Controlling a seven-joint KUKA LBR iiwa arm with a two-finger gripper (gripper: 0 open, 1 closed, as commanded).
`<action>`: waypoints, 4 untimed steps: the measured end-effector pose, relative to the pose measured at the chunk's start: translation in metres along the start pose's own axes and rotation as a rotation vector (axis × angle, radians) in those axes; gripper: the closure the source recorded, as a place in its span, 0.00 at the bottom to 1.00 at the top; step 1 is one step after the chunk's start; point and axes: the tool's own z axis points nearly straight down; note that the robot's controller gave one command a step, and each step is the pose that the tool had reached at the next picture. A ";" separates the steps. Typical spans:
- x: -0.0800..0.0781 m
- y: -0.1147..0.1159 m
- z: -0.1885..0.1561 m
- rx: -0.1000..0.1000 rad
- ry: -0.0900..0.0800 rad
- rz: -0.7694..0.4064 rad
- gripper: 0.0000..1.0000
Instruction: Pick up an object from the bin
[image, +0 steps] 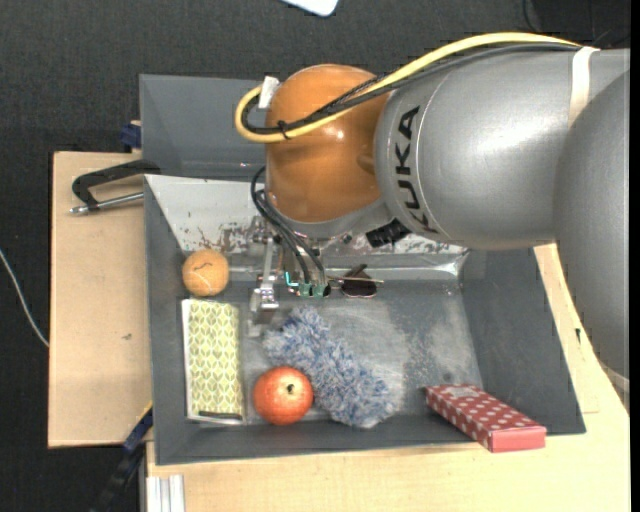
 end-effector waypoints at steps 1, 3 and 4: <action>0.000 0.000 0.000 0.000 0.000 0.001 0.00; 0.022 -0.010 0.102 0.001 -0.002 -0.177 0.00; 0.035 -0.004 0.128 0.002 -0.003 -0.260 0.00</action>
Offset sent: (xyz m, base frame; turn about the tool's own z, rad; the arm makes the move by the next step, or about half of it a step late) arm -0.0110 -0.0144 -0.1265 -0.1193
